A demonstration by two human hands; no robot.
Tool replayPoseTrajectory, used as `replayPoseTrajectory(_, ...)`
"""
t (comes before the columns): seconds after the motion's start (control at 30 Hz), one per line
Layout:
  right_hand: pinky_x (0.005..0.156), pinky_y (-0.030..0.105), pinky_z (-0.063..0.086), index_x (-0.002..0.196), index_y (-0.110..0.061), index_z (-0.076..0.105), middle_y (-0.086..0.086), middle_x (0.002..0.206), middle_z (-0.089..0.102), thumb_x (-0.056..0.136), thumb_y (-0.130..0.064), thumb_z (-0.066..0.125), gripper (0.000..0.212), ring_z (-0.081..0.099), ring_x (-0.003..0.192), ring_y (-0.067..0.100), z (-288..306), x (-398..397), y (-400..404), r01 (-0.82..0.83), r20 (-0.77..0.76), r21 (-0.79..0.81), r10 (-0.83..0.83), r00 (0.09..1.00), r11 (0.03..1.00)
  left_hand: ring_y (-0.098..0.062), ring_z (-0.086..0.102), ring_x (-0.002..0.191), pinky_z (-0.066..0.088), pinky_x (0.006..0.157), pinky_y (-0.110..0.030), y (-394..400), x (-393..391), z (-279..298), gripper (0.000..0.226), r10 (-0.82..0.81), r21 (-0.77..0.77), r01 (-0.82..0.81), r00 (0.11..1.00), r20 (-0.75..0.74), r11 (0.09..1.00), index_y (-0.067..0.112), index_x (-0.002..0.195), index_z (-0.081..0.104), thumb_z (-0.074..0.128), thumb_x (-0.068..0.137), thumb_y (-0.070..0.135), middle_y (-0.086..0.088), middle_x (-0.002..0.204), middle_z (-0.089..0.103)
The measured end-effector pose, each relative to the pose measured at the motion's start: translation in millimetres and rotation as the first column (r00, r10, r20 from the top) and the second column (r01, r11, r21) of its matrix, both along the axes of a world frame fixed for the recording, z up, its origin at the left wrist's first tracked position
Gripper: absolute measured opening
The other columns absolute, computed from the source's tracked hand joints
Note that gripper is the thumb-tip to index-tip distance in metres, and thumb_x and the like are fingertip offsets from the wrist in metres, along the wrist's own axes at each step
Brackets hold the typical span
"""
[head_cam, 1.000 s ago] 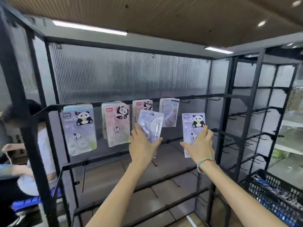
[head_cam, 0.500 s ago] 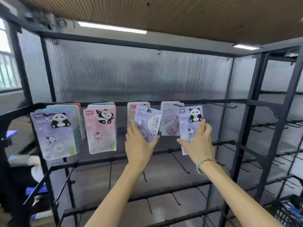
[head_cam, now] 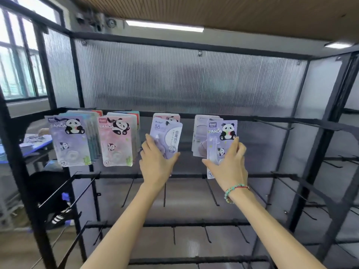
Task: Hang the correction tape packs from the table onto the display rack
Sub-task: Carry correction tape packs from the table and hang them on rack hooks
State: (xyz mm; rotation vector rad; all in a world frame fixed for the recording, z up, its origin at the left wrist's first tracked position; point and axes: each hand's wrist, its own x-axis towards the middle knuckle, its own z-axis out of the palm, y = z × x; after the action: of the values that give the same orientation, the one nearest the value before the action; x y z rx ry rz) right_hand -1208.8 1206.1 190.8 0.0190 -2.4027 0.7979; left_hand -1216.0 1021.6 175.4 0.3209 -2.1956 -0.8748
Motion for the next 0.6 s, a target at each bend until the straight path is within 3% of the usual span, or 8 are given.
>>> replayPoseTrajectory(0.17, 0.074, 0.042, 0.050, 0.151, -0.009, -0.002, 0.004, 0.146, 0.016, 0.074, -0.055, 0.072, 0.116, 0.039, 0.128, 0.026, -2, 1, 6, -0.006, -0.012, 0.050, 0.007, 1.000, 0.999, -0.036, 0.050, 0.115, 0.049, 0.085, -0.054, 4, -3, -2, 0.109, 0.032, 0.030, -0.032, 0.999, -0.001, 0.999, 0.005, 0.144, 0.022, 0.078, 0.068, 0.060, -0.014, 0.128, 0.043)
replayPoseTrajectory(0.6, 0.077, 0.041, 0.052, 0.151, -0.009, -0.002, 0.006, 0.147, 0.017, 0.073, -0.056, 0.072, 0.117, 0.039, 0.128, 0.025, -2, -4, 11, -0.002, -0.026, 0.060, 0.004, 1.000, 0.998, -0.035, 0.043, 0.126, 0.046, 0.093, -0.055, 8, -20, -1, 0.108, 0.014, 0.056, -0.013, 1.000, -0.019, 0.998, 0.004, 0.149, 0.017, 0.076, 0.073, 0.053, -0.016, 0.138, 0.039)
